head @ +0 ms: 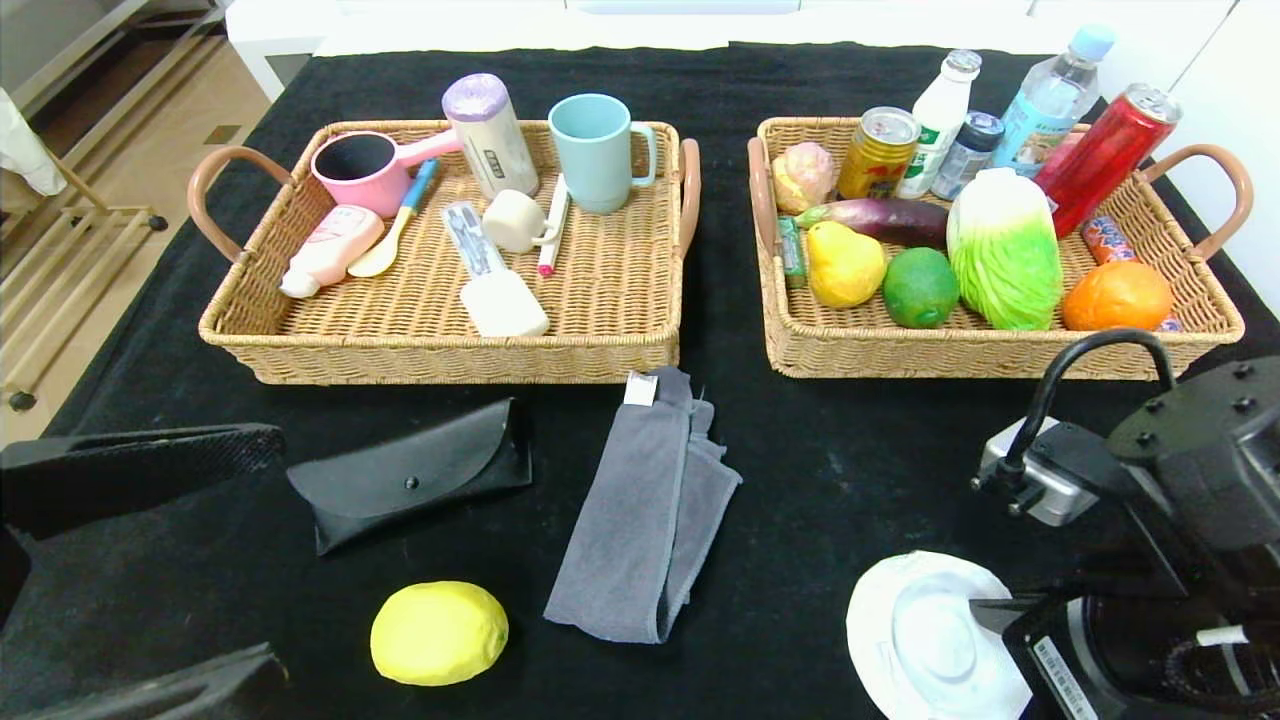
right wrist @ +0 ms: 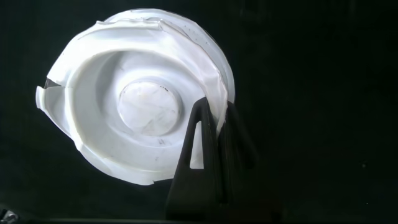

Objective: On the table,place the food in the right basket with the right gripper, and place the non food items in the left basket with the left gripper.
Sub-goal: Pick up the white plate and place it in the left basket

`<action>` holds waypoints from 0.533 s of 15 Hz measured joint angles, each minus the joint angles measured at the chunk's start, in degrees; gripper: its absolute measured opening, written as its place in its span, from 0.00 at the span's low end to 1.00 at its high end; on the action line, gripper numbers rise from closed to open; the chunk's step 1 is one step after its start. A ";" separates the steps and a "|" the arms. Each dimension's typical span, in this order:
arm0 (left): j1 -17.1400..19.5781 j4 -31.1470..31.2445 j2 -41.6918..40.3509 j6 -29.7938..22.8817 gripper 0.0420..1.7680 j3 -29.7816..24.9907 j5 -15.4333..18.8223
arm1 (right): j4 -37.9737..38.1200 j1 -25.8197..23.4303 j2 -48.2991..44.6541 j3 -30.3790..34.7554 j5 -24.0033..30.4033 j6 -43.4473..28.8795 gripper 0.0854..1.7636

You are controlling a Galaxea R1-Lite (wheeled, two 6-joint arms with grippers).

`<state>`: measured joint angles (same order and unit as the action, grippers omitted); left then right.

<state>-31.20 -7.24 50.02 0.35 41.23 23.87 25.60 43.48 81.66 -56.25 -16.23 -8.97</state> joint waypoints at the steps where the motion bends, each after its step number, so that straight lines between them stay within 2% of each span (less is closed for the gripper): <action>1: 0.00 0.00 0.06 -0.02 0.97 -0.02 -0.02 | -0.28 0.00 -0.57 -0.76 0.00 -0.06 0.03; 5: 0.00 0.00 0.37 -0.09 0.97 -0.13 0.00 | -5.88 0.54 0.00 -2.76 0.82 -0.62 0.03; 8: 0.00 0.00 0.43 -0.09 0.97 -0.20 0.00 | -6.73 1.30 2.60 -7.31 0.90 -3.06 0.03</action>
<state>-31.20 -7.24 50.44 0.27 41.03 23.87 18.87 44.79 84.26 -63.56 -15.32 -12.03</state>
